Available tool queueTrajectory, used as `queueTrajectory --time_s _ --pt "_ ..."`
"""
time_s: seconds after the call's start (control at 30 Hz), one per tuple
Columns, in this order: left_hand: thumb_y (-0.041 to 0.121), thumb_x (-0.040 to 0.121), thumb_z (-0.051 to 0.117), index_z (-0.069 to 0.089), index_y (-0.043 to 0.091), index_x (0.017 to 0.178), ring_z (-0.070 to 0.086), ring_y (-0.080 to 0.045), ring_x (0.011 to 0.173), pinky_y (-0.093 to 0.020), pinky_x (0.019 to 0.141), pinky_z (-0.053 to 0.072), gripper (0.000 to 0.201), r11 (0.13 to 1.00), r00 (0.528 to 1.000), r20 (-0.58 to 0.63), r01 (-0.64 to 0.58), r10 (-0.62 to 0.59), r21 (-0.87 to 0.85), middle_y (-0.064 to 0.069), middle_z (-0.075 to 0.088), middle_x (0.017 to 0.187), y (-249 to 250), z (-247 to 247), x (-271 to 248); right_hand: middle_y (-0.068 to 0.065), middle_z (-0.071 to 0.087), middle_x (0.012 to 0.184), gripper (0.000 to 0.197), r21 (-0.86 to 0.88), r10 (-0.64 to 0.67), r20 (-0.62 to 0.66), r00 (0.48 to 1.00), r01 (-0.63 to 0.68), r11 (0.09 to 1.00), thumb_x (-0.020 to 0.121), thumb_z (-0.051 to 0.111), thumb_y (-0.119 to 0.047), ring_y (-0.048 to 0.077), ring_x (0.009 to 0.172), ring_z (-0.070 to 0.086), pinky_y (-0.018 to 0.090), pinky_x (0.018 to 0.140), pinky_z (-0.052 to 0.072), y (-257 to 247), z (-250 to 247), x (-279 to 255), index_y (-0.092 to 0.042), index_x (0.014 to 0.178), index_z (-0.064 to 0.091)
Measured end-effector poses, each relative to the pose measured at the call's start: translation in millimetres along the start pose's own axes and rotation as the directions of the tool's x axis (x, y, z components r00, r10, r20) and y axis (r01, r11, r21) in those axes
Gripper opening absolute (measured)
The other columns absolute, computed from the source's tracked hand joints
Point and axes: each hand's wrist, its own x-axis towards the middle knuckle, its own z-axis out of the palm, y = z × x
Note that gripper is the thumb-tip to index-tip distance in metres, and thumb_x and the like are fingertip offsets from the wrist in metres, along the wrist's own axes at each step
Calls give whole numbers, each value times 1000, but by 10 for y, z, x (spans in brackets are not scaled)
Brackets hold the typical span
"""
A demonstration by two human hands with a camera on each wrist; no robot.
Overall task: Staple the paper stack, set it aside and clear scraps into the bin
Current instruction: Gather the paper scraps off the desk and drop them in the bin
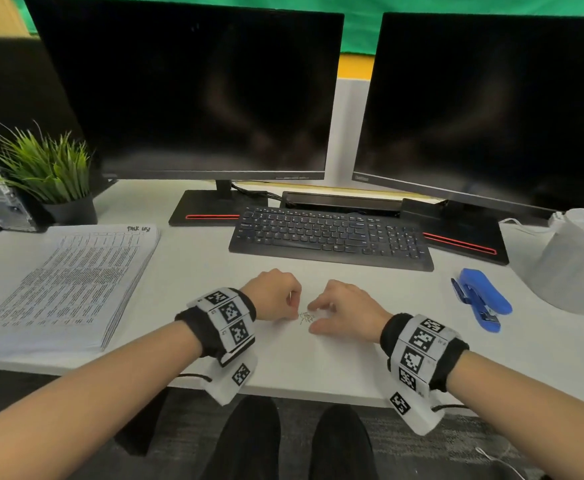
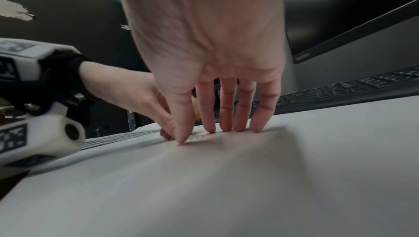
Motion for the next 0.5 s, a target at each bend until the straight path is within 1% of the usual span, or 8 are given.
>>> queueTrajectory --time_s 0.07,0.13,0.2,0.27,0.37,0.47,0.5 --pt "24 78 70 68 18 84 56 -15 80 -26 74 46 8 1000 1000 -7 -3 3 -16 7 60 81 18 -4 31 -5 48 97 38 -11 -5 -12 1000 4 1000 78 67 -39 21 101 53 33 84 44 -41 7 26 -25 114 68" --pt "24 78 70 66 20 82 55 -15 81 -26 73 44 6 1000 1000 -27 2 -3 -17 7 59 81 -1 -27 30 -5 51 95 32 -14 8 -37 999 -8 1000 78 67 -35 23 103 55 32 81 42 -68 0 55 -24 108 71" --pt "25 80 68 62 24 79 53 -15 81 -26 73 41 6 1000 998 -59 9 -10 -14 8 57 81 -51 -67 5 -2 61 100 25 -34 18 -59 998 -20 999 80 65 -29 25 104 56 31 79 41 -102 -10 88 -23 102 73" --pt "25 82 65 59 25 78 53 -16 82 -26 72 39 8 1000 997 -81 14 -15 -9 8 56 81 -107 -101 -39 3 67 108 21 -76 17 -67 998 -22 997 81 63 -22 29 103 59 31 79 44 -155 -17 129 -21 99 74" --pt "25 84 63 58 25 78 53 -17 81 -25 71 38 8 1000 995 -94 29 -30 -7 9 55 79 -163 -117 -113 11 66 113 26 -190 -8 -54 998 -2 982 83 56 -11 37 103 58 33 81 46 -250 -20 183 -16 104 71" --pt "24 83 62 58 26 79 53 -17 81 -25 71 38 7 999 994 -102 40 -40 -5 10 53 79 -187 -93 -173 17 61 118 28 -315 -27 -34 999 15 949 87 51 -8 40 107 55 36 83 45 -318 -1 189 -9 112 64" --pt "23 83 62 59 25 79 54 -17 81 -25 71 39 6 999 994 -99 42 -42 -5 9 54 80 -187 -80 -192 18 60 118 28 -363 -38 -27 999 26 931 88 49 -7 40 107 55 36 82 45 -337 11 180 -7 112 62"
